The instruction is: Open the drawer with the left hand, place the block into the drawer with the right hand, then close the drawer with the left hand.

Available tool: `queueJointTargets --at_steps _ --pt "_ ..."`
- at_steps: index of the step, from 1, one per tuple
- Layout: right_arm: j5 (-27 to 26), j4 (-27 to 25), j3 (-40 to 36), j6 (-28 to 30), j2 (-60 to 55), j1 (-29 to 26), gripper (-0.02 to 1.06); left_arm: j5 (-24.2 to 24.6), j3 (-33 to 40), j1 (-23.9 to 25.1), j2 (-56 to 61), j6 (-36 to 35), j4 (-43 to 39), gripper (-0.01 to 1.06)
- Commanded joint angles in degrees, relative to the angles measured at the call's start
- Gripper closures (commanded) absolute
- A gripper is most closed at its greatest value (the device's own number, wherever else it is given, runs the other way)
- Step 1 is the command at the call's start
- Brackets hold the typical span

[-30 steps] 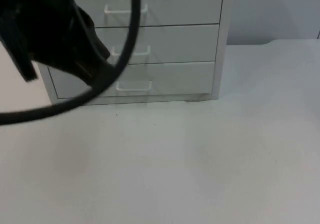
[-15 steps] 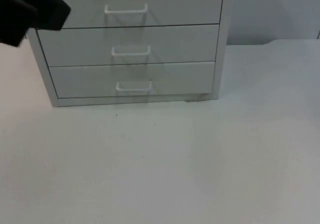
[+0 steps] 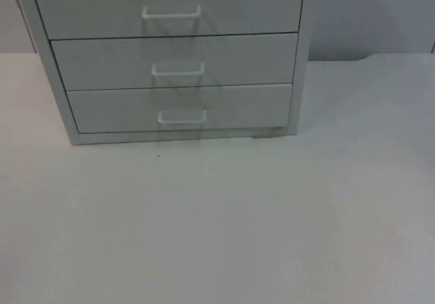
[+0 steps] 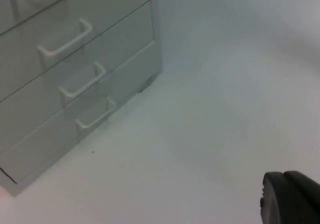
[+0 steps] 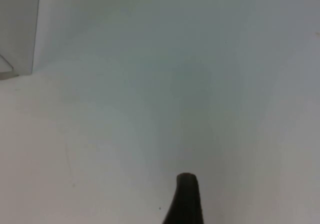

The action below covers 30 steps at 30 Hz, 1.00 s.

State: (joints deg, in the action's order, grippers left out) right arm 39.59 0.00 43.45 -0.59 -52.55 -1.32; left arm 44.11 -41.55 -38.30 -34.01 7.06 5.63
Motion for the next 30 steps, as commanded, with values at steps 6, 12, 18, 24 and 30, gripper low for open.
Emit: queueJointTargets --at_steps 6,12,18,24,30 --pt "-1.7 -0.6 -0.1 1.9 5.2 -0.1 0.40 6.9 0.3 -0.2 8.5 -1.6 -0.4 1.05" --pt "-2.1 -2.7 -0.1 5.6 15.8 -0.1 0.40 8.0 5.0 -0.2 17.1 -6.0 -3.0 1.05" --pt "-1.4 -5.6 -2.5 8.6 24.6 -0.1 0.40 9.6 6.6 -0.2 23.6 -8.8 -3.8 1.05" --pt "2.9 -5.7 -5.8 8.6 31.4 -0.1 0.40 15.1 6.6 -0.2 27.8 -12.0 -6.6 1.05" --pt "8.1 -5.8 -7.1 8.6 39.6 -0.1 0.40 17.5 7.8 -0.2 32.9 -12.1 -6.8 1.05"
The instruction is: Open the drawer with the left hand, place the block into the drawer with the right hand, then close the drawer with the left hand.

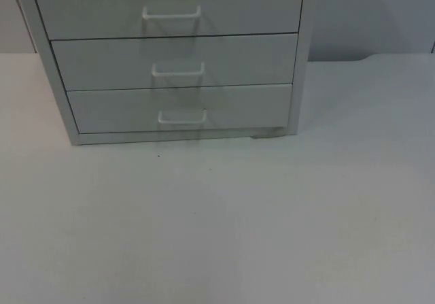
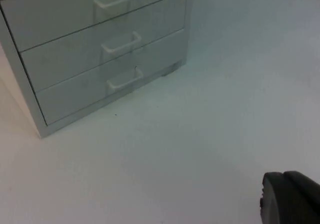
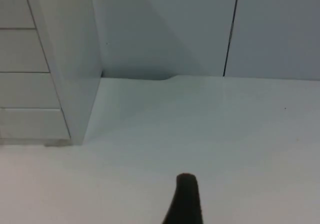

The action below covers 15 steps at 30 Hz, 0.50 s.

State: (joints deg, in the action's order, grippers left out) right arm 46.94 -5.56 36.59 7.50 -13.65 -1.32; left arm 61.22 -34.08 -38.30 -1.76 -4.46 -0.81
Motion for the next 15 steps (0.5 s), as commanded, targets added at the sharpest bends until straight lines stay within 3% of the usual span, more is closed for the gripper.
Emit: queueJointTargets --at_steps 1,6,15 --pt "1.6 -0.3 -0.3 0.5 2.1 -0.1 0.40 0.4 1.0 -0.2 1.8 -0.5 -0.4 1.05" --pt "6.5 -0.2 -0.3 0.5 7.3 -0.1 0.40 1.1 5.4 -0.2 1.8 0.2 0.0 1.05" --pt "13.1 1.1 -0.3 0.6 13.7 -0.1 0.40 0.4 5.7 -0.2 1.8 0.2 0.1 1.05"
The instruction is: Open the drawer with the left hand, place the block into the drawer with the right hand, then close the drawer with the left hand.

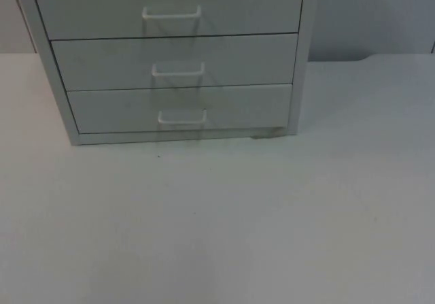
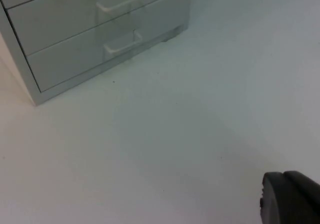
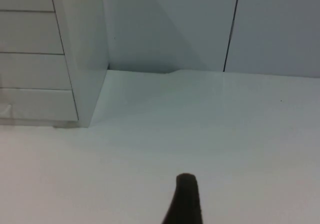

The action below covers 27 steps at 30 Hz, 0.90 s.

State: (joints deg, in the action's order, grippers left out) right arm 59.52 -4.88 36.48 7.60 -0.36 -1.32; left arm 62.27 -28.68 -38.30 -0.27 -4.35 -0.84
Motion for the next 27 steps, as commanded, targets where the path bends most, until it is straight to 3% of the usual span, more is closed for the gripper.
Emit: queueJointTargets --at_steps 1,3,11,14,15,17,18,19,20,21,27 --pt "1.5 0.5 -0.2 0.5 0.4 -0.1 0.40 -0.7 0.3 -0.2 0.3 0.1 0.1 1.05" --pt "3.7 0.6 -0.7 0.5 0.4 -0.1 0.40 -0.7 0.3 -0.2 0.3 0.1 0.1 1.05" --pt "2.6 0.2 -6.7 -0.4 0.4 -0.1 0.40 -0.7 0.3 -0.2 0.3 0.6 0.3 1.04" --pt "2.6 0.2 -6.7 -0.4 0.4 -0.1 0.40 -0.7 0.3 -0.2 0.3 0.6 0.3 0.84" --pt "2.6 0.2 -6.7 -0.4 0.4 -0.1 0.40 -0.7 0.3 -0.2 0.3 0.6 0.3 0.84" --pt "2.5 0.2 -6.8 -0.4 0.4 -0.1 0.40 -0.7 0.3 -0.2 0.3 0.6 0.3 0.54" --pt "2.5 0.2 -6.8 -0.4 0.4 -0.1 0.40 -0.7 0.3 -0.2 0.3 0.6 -0.3 0.26" --pt "2.5 0.2 -6.8 -0.4 0.4 -0.1 0.40 -0.7 0.3 -0.2 0.3 0.6 -0.3 0.10" --pt "2.5 0.2 -6.8 -0.4 0.4 -0.1 0.40 -0.7 0.3 -0.2 0.3 0.6 -0.3 0.10" --pt "2.5 0.2 -6.8 -0.4 0.4 -0.1 0.40 -0.7 0.3 -0.2 0.3 0.6 -0.3 0.00" --pt "2.5 0.2 -6.8 -0.4 0.4 -0.1 0.36 -0.7 0.3 -0.2 0.3 0.6 -0.2 0.00"
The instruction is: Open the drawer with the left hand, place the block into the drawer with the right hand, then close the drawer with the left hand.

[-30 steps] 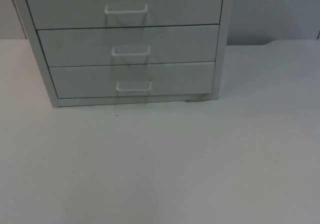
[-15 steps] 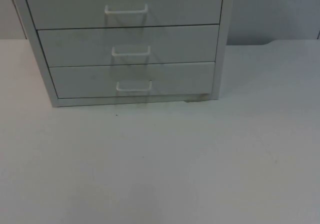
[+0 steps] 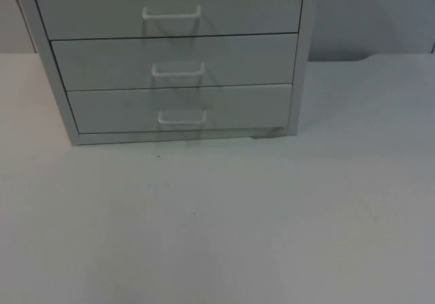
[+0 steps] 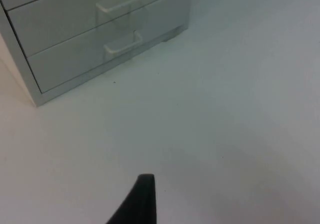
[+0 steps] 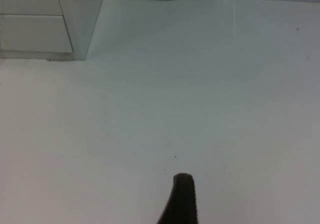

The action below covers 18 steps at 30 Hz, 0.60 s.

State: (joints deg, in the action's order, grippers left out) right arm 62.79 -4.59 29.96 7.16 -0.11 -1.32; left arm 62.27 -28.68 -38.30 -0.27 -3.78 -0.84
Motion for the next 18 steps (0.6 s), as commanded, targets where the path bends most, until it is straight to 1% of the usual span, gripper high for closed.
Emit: queueJointTargets --at_steps 1,2,3,4,6,8,9,11,18 --pt "-0.8 -0.1 -0.3 0.1 0.1 -0.1 0.31 -0.7 0.3 -0.2 0.3 0.0 -0.2 0.00" --pt "-0.8 -0.1 -0.3 0.1 0.1 -0.1 0.23 -0.7 0.3 -0.2 0.3 0.0 -0.2 0.00" --pt "-0.8 0.0 -0.3 -0.1 0.1 -0.1 0.07 -0.7 0.3 -0.2 0.3 0.0 -0.2 0.00" --pt "-0.8 0.4 -0.3 -0.6 0.1 -0.1 -0.01 -0.7 0.3 -0.2 0.3 0.0 -0.2 0.00" --pt "-0.8 0.8 -0.3 -1.1 0.1 -0.1 -0.01 -0.7 0.3 -0.2 0.3 0.0 -0.2 0.00" --pt "-0.9 3.6 -0.3 -4.9 0.1 -0.1 -0.01 -0.7 0.3 -0.2 0.3 0.0 -0.2 0.00" --pt "-0.9 3.6 -0.3 -4.9 0.1 -0.1 -0.01 -0.7 0.3 -0.2 0.3 0.0 -0.2 0.00" --pt "-0.9 7.5 -0.4 -9.3 0.1 -0.1 -0.01 -0.7 0.3 -0.2 0.3 0.0 -0.2 0.00" --pt "-0.9 7.5 -0.4 -7.5 0.1 -0.1 -0.01 -0.7 0.3 -0.2 0.3 0.0 -0.2 0.00"
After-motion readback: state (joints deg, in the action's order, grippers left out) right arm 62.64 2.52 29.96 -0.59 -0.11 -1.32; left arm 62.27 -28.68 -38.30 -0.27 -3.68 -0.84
